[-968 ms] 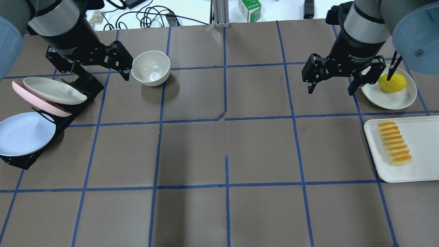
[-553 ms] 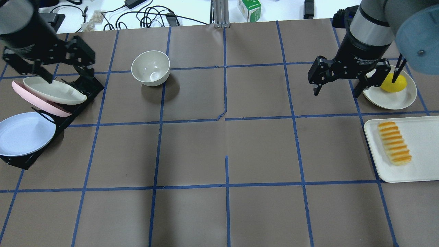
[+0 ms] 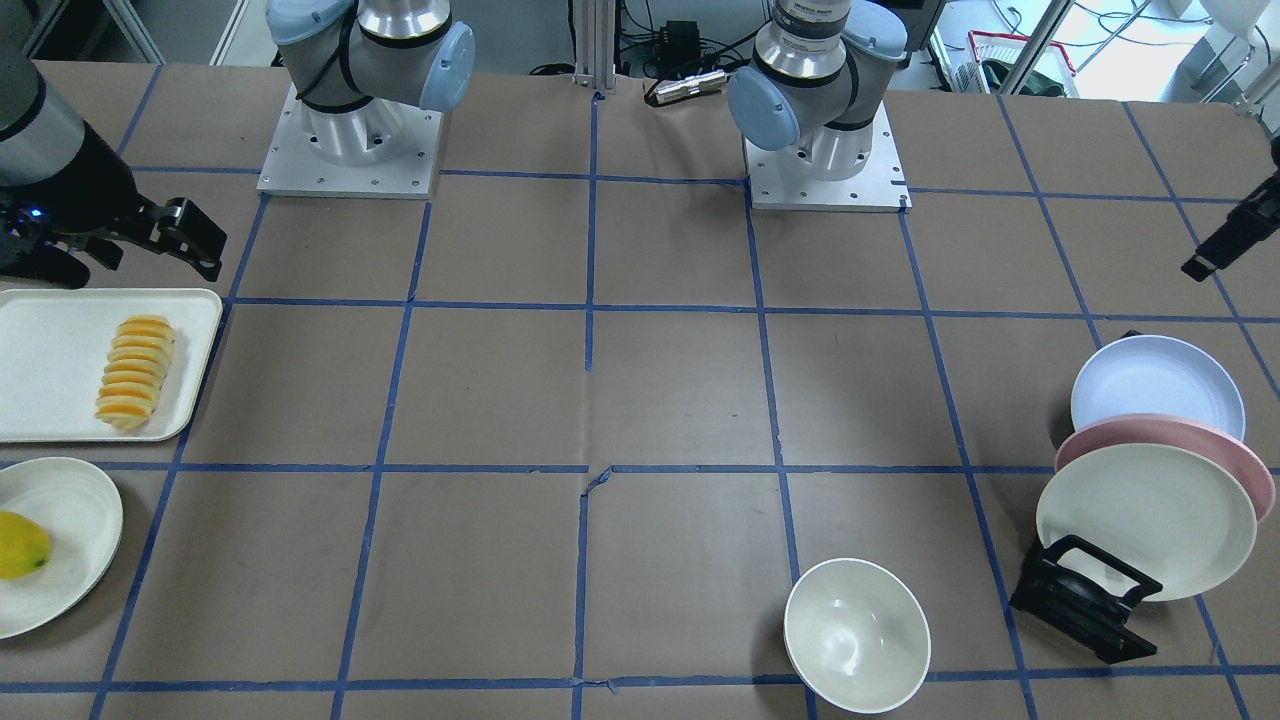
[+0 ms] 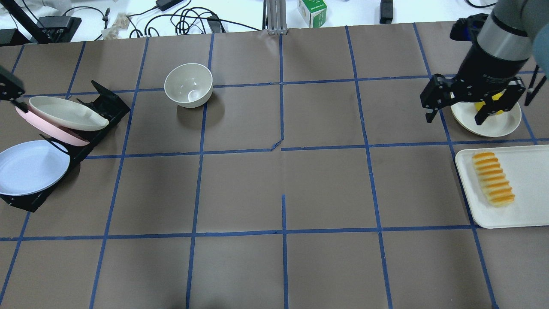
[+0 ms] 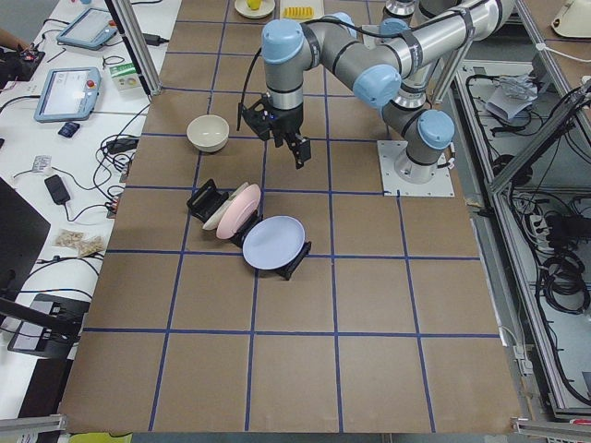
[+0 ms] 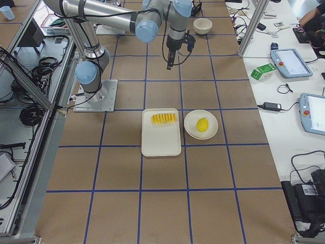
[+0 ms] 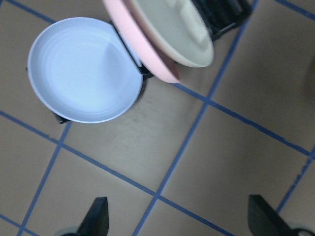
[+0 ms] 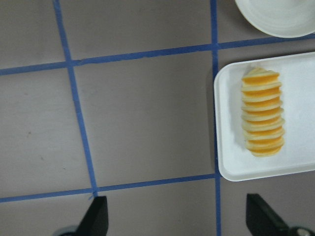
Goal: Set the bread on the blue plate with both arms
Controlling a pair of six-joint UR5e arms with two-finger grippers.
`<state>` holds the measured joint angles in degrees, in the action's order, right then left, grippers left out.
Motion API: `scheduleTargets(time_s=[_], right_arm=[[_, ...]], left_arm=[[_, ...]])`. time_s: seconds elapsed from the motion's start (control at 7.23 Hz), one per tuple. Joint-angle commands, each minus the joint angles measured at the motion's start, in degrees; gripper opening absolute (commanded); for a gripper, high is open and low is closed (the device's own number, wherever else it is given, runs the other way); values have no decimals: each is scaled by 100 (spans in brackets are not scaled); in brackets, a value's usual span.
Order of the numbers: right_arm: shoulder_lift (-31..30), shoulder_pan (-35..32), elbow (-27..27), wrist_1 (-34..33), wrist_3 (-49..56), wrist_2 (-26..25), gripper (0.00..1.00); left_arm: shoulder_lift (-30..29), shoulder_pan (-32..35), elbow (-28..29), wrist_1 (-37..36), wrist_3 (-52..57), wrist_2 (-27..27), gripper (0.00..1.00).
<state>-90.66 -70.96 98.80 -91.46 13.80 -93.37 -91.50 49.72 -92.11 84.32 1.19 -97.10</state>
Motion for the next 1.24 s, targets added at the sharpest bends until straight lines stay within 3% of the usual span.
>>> scheduleTargets(time_s=[0.0, 0.28, 0.41, 0.69, 0.83, 1.11], right_arm=[[118, 915, 628, -1131, 1593, -58, 100], [188, 944, 1130, -2127, 2429, -67, 100], [337, 1022, 1280, -2139, 2765, -58, 100], [906, 1460, 1299, -2252, 2681, -58, 100], [1231, 1628, 1308, -2671, 2489, -84, 100], [1410, 1656, 1448, -2736, 1639, -76, 100]], left_arm=[[-499, -820, -410, -741, 13, -46, 100], [-938, -1182, -536, -987, 39, -37, 100], [-1245, -1270, -562, -1719, 127, -28, 100], [-1730, -1271, -466, -1963, 512, -37, 100], [-1914, -1271, -483, -2007, 584, -37, 100], [-2118, -1263, -474, -2331, 549, 339, 100]])
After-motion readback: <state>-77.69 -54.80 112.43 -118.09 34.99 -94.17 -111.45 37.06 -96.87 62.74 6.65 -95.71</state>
